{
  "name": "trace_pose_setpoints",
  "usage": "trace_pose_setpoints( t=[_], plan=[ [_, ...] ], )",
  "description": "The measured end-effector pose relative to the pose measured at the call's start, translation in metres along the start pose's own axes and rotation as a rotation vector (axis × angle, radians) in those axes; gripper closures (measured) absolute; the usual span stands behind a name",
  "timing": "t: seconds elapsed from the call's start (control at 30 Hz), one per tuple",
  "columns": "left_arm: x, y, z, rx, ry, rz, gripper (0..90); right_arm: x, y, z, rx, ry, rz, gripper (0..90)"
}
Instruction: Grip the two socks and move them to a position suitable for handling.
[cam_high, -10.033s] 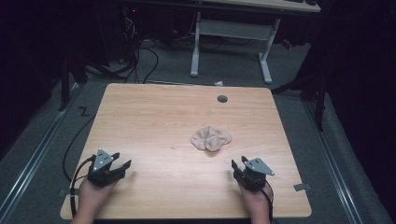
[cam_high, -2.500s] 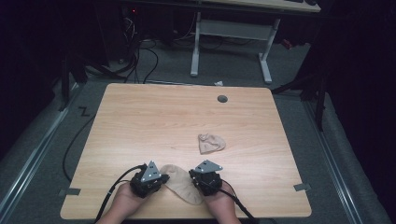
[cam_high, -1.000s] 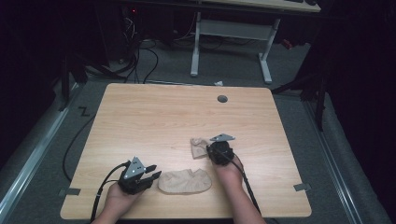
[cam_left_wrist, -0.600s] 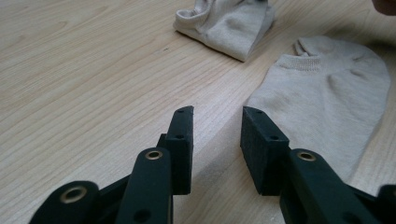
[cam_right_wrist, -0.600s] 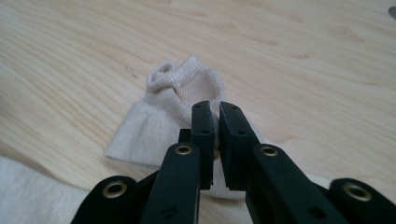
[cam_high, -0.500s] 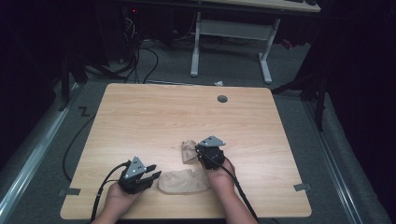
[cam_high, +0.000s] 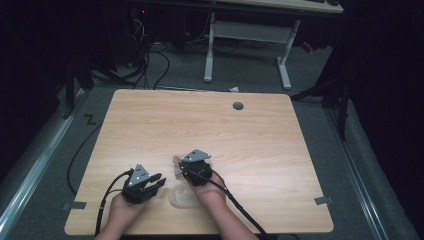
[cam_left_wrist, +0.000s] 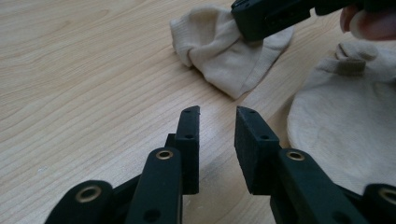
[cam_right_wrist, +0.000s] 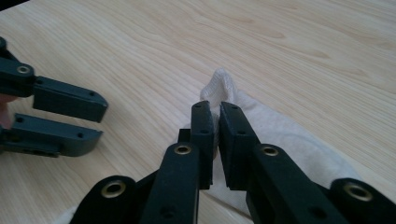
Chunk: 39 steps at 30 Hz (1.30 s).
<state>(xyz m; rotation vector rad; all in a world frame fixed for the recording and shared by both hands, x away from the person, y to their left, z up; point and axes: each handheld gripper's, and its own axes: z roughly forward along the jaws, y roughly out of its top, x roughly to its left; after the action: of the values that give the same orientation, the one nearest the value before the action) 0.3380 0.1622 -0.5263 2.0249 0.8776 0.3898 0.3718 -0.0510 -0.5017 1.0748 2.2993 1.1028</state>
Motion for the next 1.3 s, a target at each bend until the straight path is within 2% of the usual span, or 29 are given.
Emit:
trace_pose_setpoints(
  t=[0.07,0.13,0.27,0.5,0.63,1.07,1.2,1.3],
  plan=[
    [0.001,0.0,0.0,0.002,0.002,-0.001,71.2,0.003,0.002,0.002,-0.001,0.017,0.005,79.3],
    [0.002,0.0,0.0,0.003,0.002,-0.001,71.2,0.003,0.002,0.001,-0.006,0.02,0.008,79.1],
    [0.002,0.0,0.001,0.005,0.002,-0.004,71.1,-0.001,0.003,-0.005,-0.009,0.007,0.004,78.1],
    [0.001,0.0,0.001,0.008,0.0,0.004,71.0,-0.005,0.002,-0.007,-0.005,-0.001,0.005,81.0],
    [0.001,0.0,0.002,0.01,0.001,0.005,70.9,-0.003,0.002,-0.006,-0.006,0.002,-0.006,88.0],
    [0.003,-0.001,0.002,0.015,0.008,0.006,71.3,-0.003,0.002,-0.004,-0.01,-0.01,-0.008,88.7],
    [0.004,-0.001,0.001,0.015,0.007,0.005,71.4,-0.005,0.008,-0.009,-0.028,0.007,0.003,89.2],
    [0.005,-0.001,0.001,0.016,-0.009,-0.013,69.6,-0.007,0.012,-0.015,-0.043,0.013,0.011,89.3]
  ],
)
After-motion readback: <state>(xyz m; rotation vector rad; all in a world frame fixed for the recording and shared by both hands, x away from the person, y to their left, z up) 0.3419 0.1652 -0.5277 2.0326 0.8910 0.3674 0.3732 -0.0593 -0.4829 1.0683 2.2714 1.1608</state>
